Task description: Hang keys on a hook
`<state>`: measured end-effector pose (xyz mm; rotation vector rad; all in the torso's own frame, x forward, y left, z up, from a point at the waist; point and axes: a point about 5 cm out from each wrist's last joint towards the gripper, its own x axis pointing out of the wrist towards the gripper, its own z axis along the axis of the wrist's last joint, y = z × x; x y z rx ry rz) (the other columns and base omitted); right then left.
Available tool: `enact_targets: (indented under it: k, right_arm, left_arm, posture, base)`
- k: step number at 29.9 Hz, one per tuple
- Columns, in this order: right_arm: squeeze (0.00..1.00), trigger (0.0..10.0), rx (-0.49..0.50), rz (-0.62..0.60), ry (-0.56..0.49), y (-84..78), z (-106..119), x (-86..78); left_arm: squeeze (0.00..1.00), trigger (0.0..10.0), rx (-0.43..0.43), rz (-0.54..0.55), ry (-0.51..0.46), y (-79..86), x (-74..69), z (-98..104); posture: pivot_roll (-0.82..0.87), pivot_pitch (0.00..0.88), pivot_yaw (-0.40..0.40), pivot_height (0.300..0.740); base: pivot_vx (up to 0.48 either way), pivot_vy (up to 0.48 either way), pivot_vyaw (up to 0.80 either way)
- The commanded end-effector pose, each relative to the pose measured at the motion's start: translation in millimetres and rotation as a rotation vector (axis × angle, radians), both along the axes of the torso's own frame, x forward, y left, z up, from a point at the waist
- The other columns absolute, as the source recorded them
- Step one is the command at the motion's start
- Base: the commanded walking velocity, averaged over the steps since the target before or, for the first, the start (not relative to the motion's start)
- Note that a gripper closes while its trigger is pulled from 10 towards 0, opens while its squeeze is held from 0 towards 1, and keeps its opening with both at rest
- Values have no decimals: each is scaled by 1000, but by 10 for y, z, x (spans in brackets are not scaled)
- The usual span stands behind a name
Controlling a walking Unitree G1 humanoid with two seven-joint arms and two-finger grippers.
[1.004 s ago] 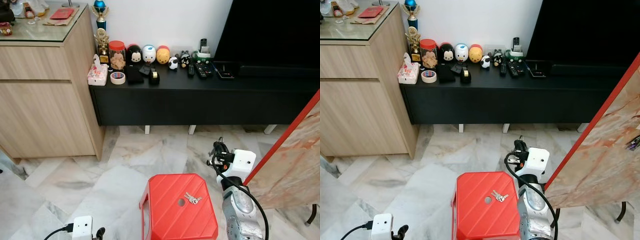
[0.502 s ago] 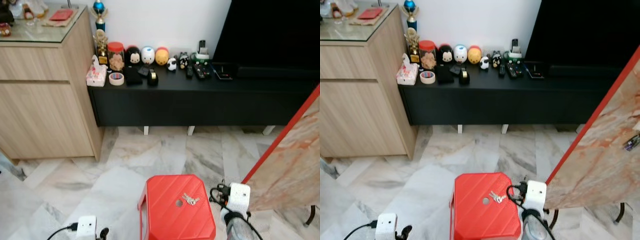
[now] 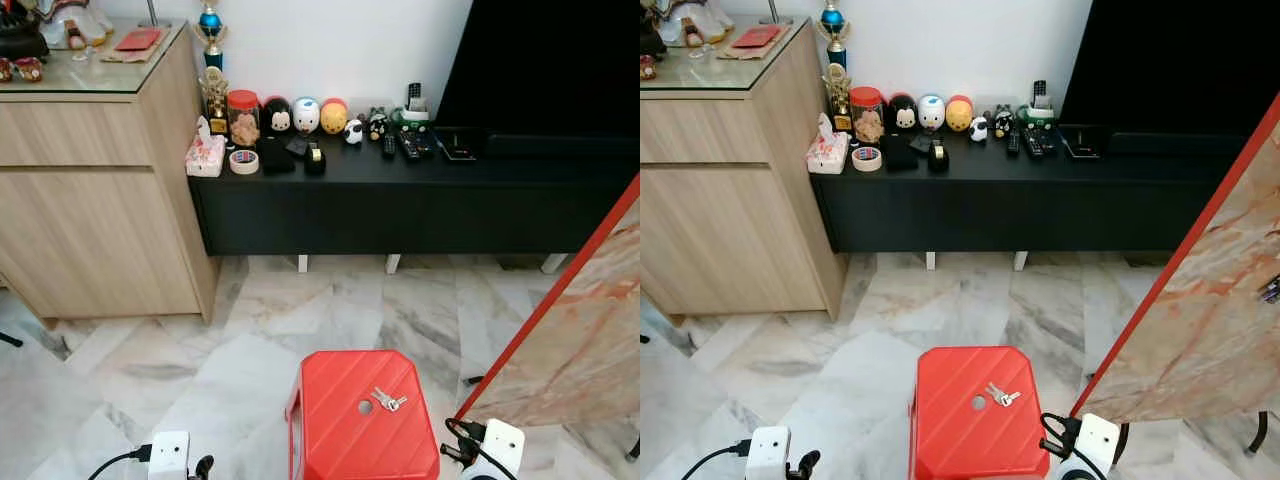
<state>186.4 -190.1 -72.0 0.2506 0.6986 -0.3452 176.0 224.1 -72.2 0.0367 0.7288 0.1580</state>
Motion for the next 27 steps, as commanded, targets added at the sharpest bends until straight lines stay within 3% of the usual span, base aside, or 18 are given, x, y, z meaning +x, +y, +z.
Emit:
enact_targets:
  k: [1, 12, 27]
  right_arm:
    - [0, 10000, 0, -16, -17, -33, 18, 28]
    - [0, 10000, 17, -4, -70, 8, 76, 153]
    - [0, 10000, 23, 0, -73, 30, 68, 152]
  left_arm:
    - [0, 10000, -3, -6, 23, -39, -13, -24]
    - [0, 10000, -1, 0, 19, -37, 6, -16]
    - [0, 10000, -4, -6, 24, -39, -6, -23]
  posture:
    - [66, 0, -98, 740]
    - [74, 0, -102, 740]
    - [73, 0, -100, 740]
  base:
    - [0, -292, 0]
    - [0, -308, 0]
    - [0, -361, 0]
